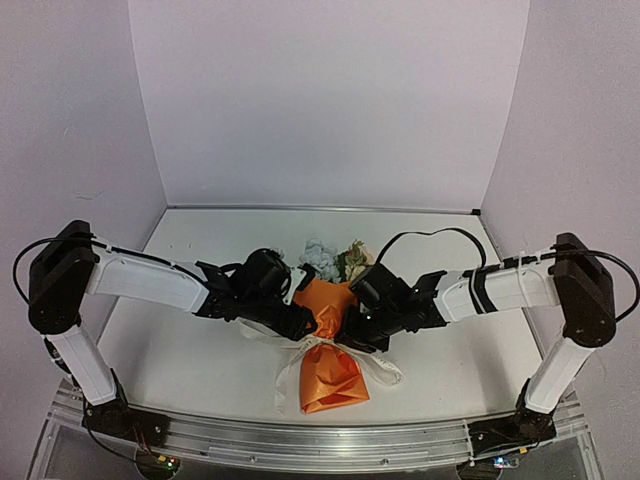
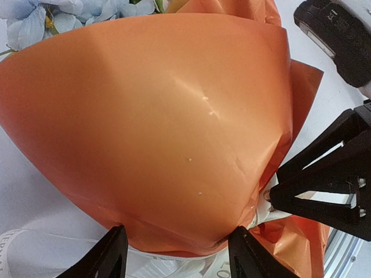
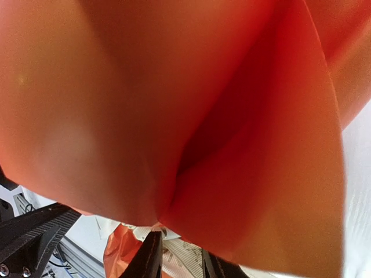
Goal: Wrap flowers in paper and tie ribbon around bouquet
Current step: Tie the half-tied ribbon around the folded bouquet.
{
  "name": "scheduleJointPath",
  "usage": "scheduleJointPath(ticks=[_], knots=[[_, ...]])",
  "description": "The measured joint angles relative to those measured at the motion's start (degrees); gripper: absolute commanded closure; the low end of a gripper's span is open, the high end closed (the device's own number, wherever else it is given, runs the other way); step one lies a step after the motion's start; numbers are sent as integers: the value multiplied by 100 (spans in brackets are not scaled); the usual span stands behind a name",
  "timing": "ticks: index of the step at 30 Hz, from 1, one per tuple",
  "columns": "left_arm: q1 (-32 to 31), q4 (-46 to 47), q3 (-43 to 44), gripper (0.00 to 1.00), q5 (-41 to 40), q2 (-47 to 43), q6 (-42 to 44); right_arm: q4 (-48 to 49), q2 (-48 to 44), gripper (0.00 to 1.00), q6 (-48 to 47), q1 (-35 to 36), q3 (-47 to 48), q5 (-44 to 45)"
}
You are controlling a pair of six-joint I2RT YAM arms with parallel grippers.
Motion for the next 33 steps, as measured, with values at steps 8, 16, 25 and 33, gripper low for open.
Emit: scheduleJointPath(ticks=[8,16,25,33], knots=[[0,8,0,42,42,1,62,-31,0,66,-130,-36,2,101],[0,7,0,47,106,1,171,-32,34,74,-210,-102,32,89],[0,7,0,53,195,3,182,-27,156,74,-219,-129,79,-23],[-2,11,0,78,227,3,283,-21,173,94,-283,-140,148,-125]])
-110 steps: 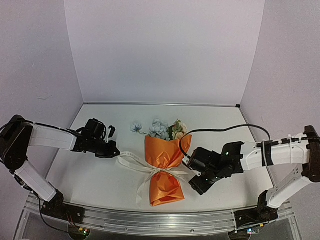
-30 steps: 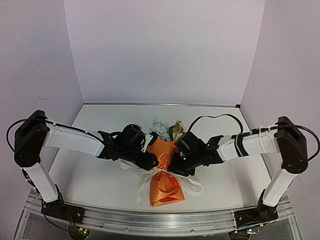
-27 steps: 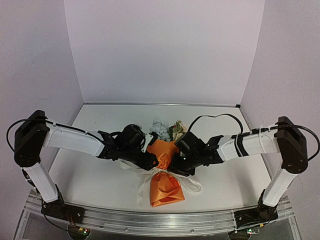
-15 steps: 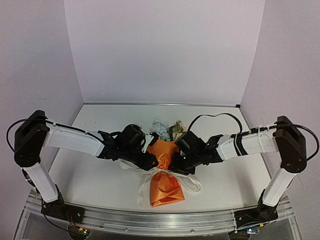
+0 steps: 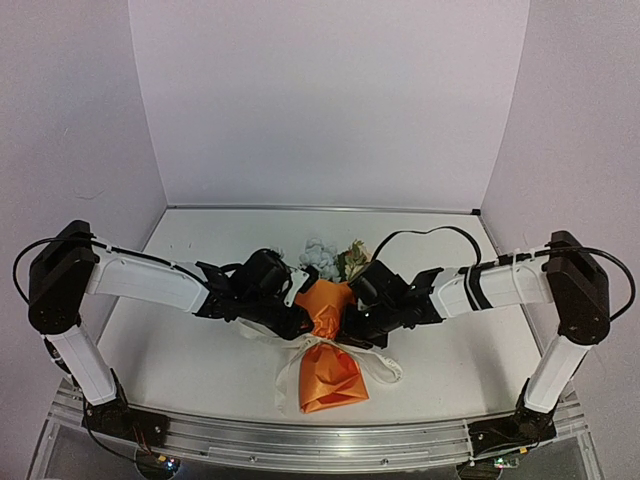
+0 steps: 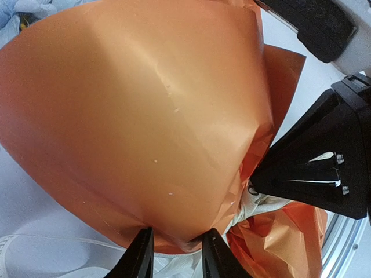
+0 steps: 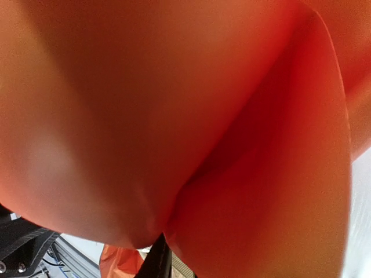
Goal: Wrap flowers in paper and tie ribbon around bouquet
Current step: Tie the half-tied ribbon around the folded bouquet.
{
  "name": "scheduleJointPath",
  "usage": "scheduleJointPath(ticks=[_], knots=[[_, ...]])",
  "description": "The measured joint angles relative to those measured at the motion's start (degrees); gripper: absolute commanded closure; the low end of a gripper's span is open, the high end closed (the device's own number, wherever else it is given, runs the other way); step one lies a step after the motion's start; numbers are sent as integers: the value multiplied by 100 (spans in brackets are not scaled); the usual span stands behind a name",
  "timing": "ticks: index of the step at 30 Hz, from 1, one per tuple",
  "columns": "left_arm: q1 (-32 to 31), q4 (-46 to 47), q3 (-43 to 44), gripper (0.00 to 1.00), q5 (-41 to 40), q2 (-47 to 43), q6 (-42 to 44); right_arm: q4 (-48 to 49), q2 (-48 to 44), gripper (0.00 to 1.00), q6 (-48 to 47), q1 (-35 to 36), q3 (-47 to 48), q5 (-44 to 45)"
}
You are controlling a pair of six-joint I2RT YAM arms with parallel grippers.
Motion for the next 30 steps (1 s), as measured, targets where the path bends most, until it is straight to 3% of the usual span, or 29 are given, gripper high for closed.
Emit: scheduleJointPath(ticks=[4,11,30], knots=[[1,0,0,91,-12,0,4,-5,0,100,-92,-2,14,-24],[0,4,0,99,-161,33,-21,-14,-41,100,-237,-26,8,-5],[0,8,-2,100,-238,33,-25,-324,-747,100,-956,-136,-682,501]])
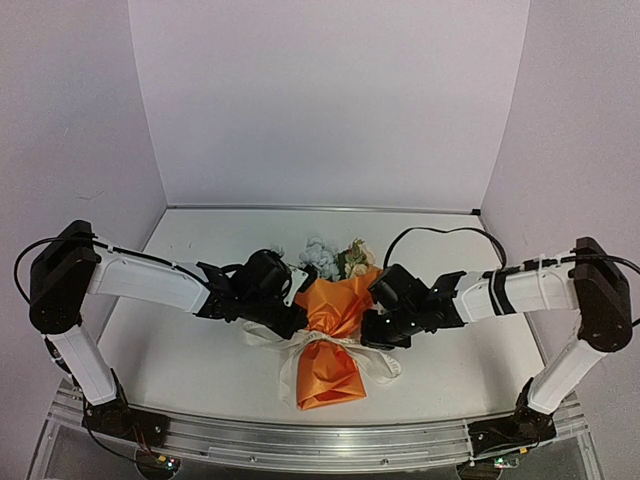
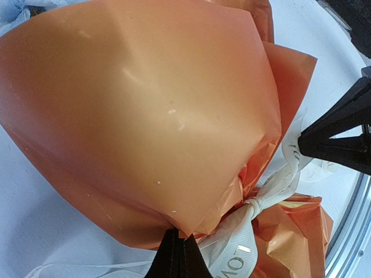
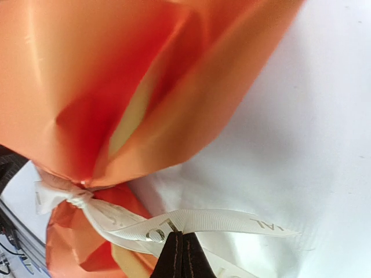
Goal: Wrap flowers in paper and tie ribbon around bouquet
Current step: Tie the half-tied ribbon around the folded bouquet.
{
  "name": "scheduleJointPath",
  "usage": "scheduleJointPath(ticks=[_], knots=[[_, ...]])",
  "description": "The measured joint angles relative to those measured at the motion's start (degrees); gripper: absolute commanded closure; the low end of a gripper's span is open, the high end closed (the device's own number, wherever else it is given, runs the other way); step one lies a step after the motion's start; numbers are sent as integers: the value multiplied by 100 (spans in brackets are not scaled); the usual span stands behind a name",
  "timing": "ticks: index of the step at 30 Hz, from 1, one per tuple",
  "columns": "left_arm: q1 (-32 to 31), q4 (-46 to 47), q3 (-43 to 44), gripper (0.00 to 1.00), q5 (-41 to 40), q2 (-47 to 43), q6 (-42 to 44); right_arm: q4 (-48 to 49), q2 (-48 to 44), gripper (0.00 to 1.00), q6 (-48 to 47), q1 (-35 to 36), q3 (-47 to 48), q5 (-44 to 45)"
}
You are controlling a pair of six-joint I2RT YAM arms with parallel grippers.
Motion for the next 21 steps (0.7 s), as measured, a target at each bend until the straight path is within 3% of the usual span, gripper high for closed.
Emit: scheduleJointPath(ticks=[21], knots=[[2,18,-31,100,0,0,11,-267,-1052,100,-508,-680,-998,572]])
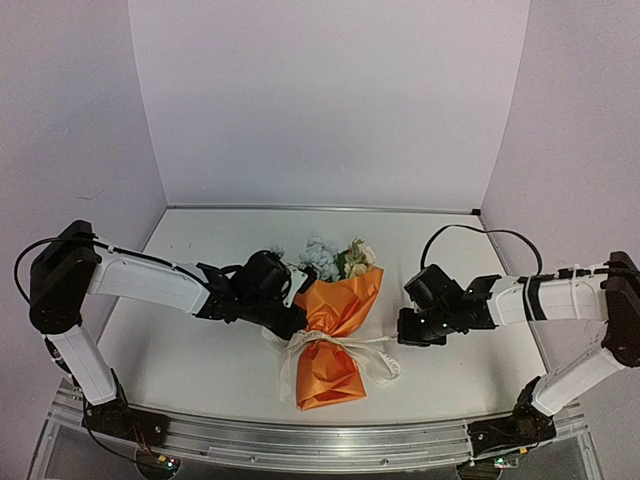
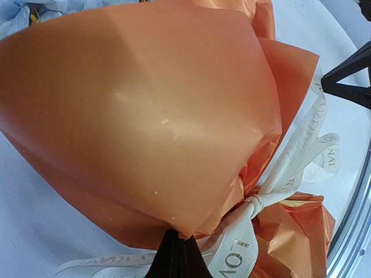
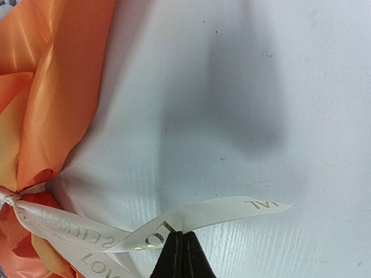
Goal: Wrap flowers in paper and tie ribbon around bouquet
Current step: Tie the half-tied ribbon around the folded bouquet.
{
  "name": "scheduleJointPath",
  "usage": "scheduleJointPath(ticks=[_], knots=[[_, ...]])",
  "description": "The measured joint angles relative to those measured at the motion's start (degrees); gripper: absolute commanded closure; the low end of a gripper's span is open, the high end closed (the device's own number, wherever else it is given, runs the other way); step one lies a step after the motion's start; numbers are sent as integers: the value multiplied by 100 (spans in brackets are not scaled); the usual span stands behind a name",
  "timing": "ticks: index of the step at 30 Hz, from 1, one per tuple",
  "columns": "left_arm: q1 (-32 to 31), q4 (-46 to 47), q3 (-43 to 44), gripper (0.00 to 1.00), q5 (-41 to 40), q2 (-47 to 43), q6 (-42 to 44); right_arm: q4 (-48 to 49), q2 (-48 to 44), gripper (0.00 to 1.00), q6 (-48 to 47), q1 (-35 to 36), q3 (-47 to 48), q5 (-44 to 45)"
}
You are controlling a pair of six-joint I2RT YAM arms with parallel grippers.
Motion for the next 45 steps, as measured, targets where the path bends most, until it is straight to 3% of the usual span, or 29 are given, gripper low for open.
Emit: scheduleJointPath(ticks=[3,6,13,17,24,29,35,45], knots=[[-2,6,-12,100,0,0,13,-44,-48,100,-57,-62,-9,16],[-2,15,-12,89,-1,0,26,-87,-59,96,-113,-84,-6,-7],[0,-93,-1,46,-135,-63,0,-590,-78,67,-460,-85,307,-240],[0,-228,-1,34,-390,-414,-144,-830,-340,57,-833,-85,365,-339],[46,-546,-80,34,-1062,-1275,-640,-1067,-712,53,-1453,-71,363,-879],[303,-809,-714,33,-1169,-1561,-1022,-1052,-837,50,-2025,210,217,-1180],[394,-928,-1329,31,-980,-1589,-1323,-1062,-901,48,-2490,490,-31,-1374],[574,-421,-1372,30,-648,-1166,-1513,-878,-450,46,-2781,606,-81,-1370]])
